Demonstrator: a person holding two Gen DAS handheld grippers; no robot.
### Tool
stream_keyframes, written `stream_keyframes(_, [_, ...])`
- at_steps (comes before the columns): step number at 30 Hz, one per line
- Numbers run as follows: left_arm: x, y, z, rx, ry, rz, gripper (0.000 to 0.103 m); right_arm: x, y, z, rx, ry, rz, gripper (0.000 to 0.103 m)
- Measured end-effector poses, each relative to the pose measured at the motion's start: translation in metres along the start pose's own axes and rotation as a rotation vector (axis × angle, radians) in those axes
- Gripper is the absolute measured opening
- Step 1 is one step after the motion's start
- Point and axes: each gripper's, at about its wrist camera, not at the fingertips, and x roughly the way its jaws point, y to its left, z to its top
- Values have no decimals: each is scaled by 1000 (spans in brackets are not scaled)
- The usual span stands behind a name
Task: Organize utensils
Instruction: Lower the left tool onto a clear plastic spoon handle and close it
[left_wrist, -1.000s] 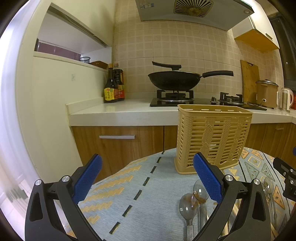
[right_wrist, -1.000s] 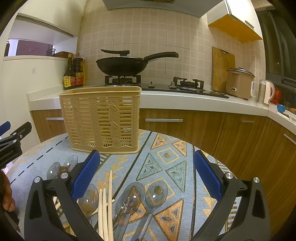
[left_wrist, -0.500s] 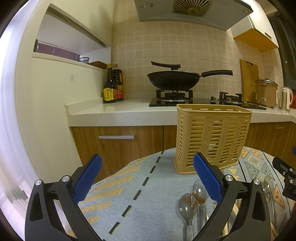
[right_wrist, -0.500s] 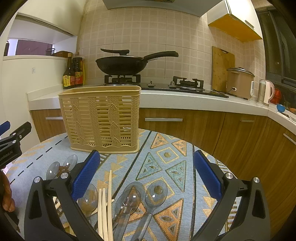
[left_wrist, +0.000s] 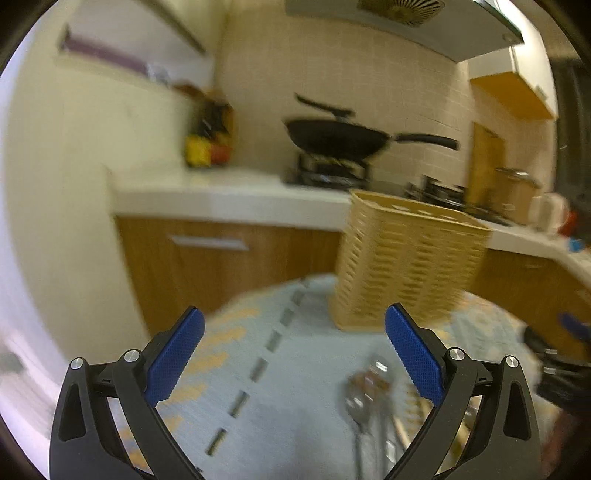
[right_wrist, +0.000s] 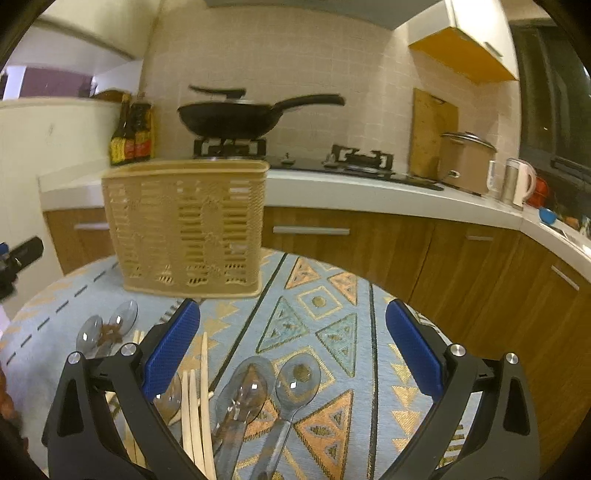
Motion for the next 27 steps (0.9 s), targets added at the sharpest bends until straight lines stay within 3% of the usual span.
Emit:
stream_keyframes(4, [9, 10, 4, 34, 190, -80, 81, -5, -14, 15, 34, 73, -5, 95])
stream_keyframes(7, [24, 4, -5, 61, 383, -150, 70, -5, -22, 24, 18, 171, 24, 81])
stream_keyframes(9, [33, -1, -15, 57, 476, -193, 60, -3, -24, 26, 1, 244, 43, 72])
stream_keyframes(11, [41, -11, -24, 59, 556, -247, 58, 1, -29, 26, 1, 338, 77, 67])
stream_keyframes(15, [54, -25, -35, 131, 627, -185, 48, 17, -36, 16, 39, 551, 182, 55])
stream_keyframes(17, [60, -28, -39, 145, 664, -183, 44, 25, -36, 8, 57, 644, 213, 42])
stream_keyframes(21, [60, -40, -41, 237, 663, -132, 39, 44, -38, -9, 154, 800, 282, 32])
stream_keyframes(23, [64, -44, -40, 273, 663, -113, 32, 50, -38, -13, 161, 833, 276, 23])
stream_keyframes(27, [66, -42, -37, 302, 660, -100, 20, 62, -36, -13, 170, 867, 258, 22])
